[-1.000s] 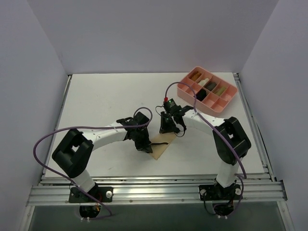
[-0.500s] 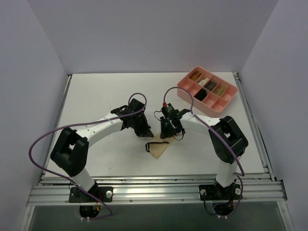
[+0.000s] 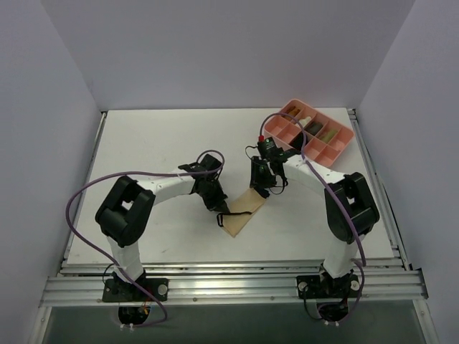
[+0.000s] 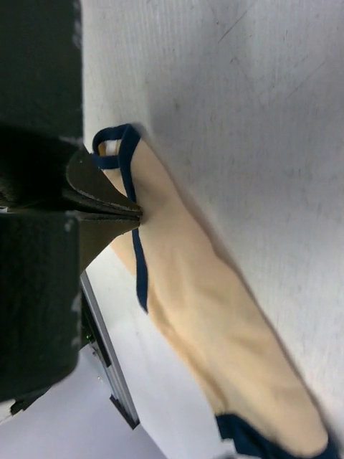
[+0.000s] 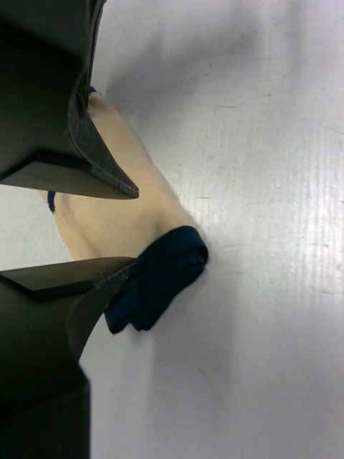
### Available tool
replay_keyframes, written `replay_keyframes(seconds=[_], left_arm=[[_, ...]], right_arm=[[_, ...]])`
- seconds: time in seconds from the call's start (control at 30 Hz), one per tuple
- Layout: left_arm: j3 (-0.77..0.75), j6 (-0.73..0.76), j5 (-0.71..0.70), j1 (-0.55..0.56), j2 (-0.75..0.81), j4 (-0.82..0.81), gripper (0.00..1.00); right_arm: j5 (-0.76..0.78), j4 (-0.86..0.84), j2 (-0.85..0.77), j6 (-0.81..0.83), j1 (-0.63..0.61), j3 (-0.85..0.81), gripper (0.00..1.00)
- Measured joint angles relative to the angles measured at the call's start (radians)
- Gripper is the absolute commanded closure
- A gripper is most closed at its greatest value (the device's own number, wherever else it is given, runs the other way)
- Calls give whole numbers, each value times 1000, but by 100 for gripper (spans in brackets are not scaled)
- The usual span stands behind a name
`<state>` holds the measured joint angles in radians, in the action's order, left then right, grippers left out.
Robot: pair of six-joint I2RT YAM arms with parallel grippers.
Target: Roll the underwear
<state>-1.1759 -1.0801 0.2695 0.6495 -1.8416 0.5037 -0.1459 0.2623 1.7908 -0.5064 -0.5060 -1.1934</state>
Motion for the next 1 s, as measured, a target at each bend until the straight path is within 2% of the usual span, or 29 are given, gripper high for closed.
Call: replay_keyframes(seconds=[0.03, 0.17, 0.47, 0.7, 0.8, 0.83, 0.9, 0.93, 1.0], left_arm=[[5, 0, 0, 3, -8, 0, 98], [8, 6, 1, 5, -56, -1, 98], [-102, 108, -49, -4, -116, 42, 98], [-192, 283, -102, -83, -158, 22, 95], [-263, 349, -74, -143, -186, -4, 86], [-277, 363, -65, -161, -186, -21, 81], [-299, 372, -61, -191, -176, -40, 80], [-299, 377, -61, -202, -163, -53, 78], [-289, 378, -60, -204, -128, -53, 78]], right_arm=[[0, 5, 6, 13, 14, -11, 59], [-2, 7, 42, 59, 24, -52, 52], [0, 27, 58, 91, 45, -59, 52], [35, 63, -50, 50, 83, -58, 53], [52, 52, -81, 43, 94, -61, 55], [54, 45, -79, 45, 95, -66, 60], [56, 33, -49, 60, 100, -89, 67], [57, 33, -21, 66, 100, -114, 75], [60, 24, 48, 83, 100, -169, 81]])
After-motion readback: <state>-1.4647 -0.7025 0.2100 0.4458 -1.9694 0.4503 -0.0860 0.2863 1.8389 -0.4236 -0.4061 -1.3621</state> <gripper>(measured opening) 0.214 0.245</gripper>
